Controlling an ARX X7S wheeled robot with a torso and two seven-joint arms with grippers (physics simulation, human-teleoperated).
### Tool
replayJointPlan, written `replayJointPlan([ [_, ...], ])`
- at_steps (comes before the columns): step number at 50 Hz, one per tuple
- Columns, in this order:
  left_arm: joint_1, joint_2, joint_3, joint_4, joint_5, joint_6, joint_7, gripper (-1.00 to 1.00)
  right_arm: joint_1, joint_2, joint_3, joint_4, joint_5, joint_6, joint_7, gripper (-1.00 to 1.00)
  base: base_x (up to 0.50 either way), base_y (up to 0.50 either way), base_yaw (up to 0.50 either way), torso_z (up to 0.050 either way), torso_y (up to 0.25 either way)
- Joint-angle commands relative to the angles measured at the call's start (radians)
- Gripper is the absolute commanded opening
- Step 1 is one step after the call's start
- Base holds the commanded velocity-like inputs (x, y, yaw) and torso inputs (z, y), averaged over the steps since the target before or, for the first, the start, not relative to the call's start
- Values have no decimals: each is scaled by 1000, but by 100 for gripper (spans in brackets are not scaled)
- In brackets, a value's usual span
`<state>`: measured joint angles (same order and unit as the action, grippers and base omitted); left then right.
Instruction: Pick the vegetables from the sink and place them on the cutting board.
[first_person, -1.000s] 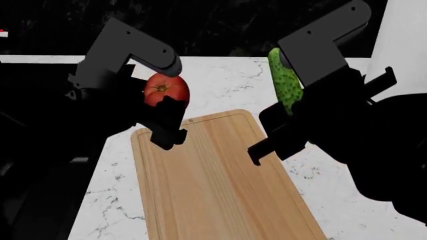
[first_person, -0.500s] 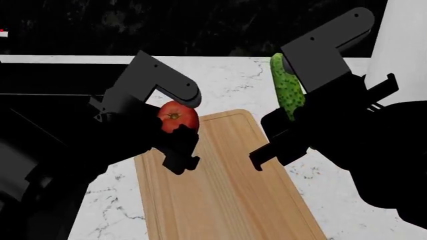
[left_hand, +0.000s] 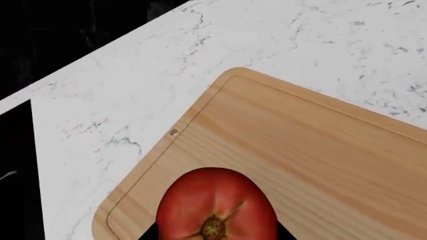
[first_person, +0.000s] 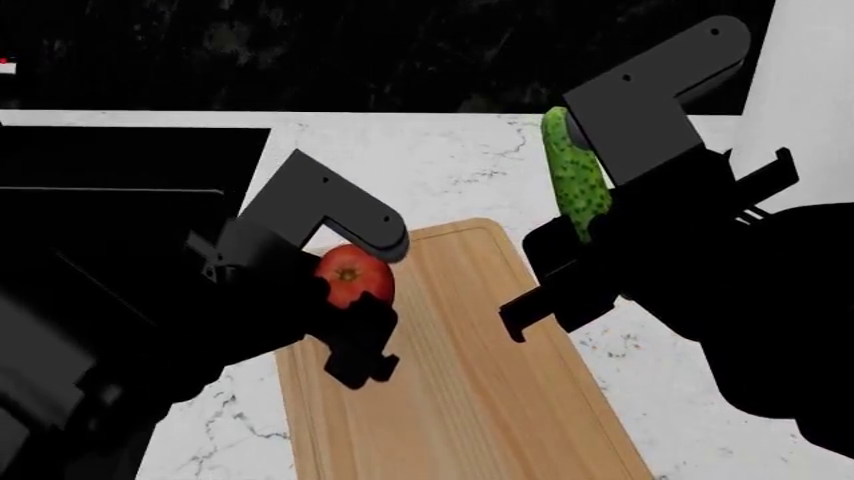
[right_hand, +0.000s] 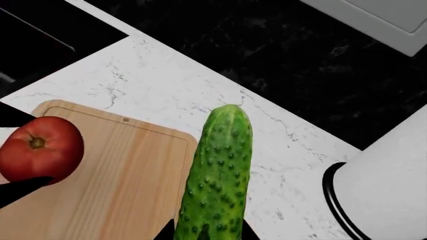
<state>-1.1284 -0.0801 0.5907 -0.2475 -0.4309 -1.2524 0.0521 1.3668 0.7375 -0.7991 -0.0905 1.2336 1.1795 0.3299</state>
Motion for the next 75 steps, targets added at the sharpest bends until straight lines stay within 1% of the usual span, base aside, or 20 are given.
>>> replayJointPlan([
  [1,32,19,-6,14,1,3,-14,-100,-3,-19,26,-12,-46,12,-19,-100,0,0,0,0,0],
  [27,77,6,43,25,-22,6,-37,-100,-11,-16,22,-14,-44,-1,-21,-100,0,0,0,0,0],
  [28,67,2,35,53,-29,5,-35,100,-9,-15,21,-17,-41,3,-21,-100,0,0,0,0,0],
  [40,35,0,0,64,-51,-2,-49,100,-16,-10,19,-20,-42,-6,-24,-100,0,0,0,0,0],
  [47,-22,4,-71,101,-70,-2,-72,100,-15,-5,26,-29,-26,3,-9,-100,0,0,0,0,0],
  [51,-28,-10,-86,172,-74,-14,-101,100,-7,-25,12,2,-3,65,39,-100,0,0,0,0,0],
  [52,-31,-11,-98,183,-81,-22,-104,100,12,-40,0,22,24,127,63,-100,0,0,0,0,0],
  [55,-36,-19,-113,214,-75,-9,-125,100,16,-49,25,31,57,124,72,-100,0,0,0,0,0],
  [57,-24,-29,-134,274,-63,25,-155,100,42,-59,10,46,67,162,67,-100,0,0,0,0,0],
  [60,-1,-48,-127,328,-17,106,-198,100,62,-74,17,73,103,198,82,-100,0,0,1,0,0],
  [62,27,-52,-167,381,4,183,-239,100,89,-92,18,96,127,229,91,-100,0,0,0,0,0],
  [63,30,-50,-183,386,-5,180,-242,100,95,-97,22,105,138,236,94,-100,0,0,0,0,0],
  [65,65,-54,-212,426,3,241,-261,100,125,-117,24,132,175,275,109,-100,0,0,0,0,0],
  [66,74,-49,-234,440,-8,238,-270,100,136,-126,29,147,202,295,123,-100,0,0,0,0,0],
  [67,88,-51,-237,450,13,271,-293,100,148,-137,38,168,242,318,141,-100,0,0,0,0,0],
  [68,98,-47,-247,456,18,275,-312,100,159,-150,50,200,290,336,174,-100,0,0,0,0,0],
  [70,111,-57,-231,482,29,279,-322,100,186,-162,29,217,310,362,156,-100,0,0,0,0,0],
  [72,129,-39,-284,524,7,250,-361,100,224,-179,20,264,354,373,162,-100,0,0,0,0,0],
  [74,140,-42,-291,554,12,254,-382,100,245,-183,-7,288,388,379,154,-100,0,0,0,0,0],
  [75,146,-39,-302,573,14,257,-396,100,255,-189,-17,331,455,381,176,-100,0,0,0,0,0],
])
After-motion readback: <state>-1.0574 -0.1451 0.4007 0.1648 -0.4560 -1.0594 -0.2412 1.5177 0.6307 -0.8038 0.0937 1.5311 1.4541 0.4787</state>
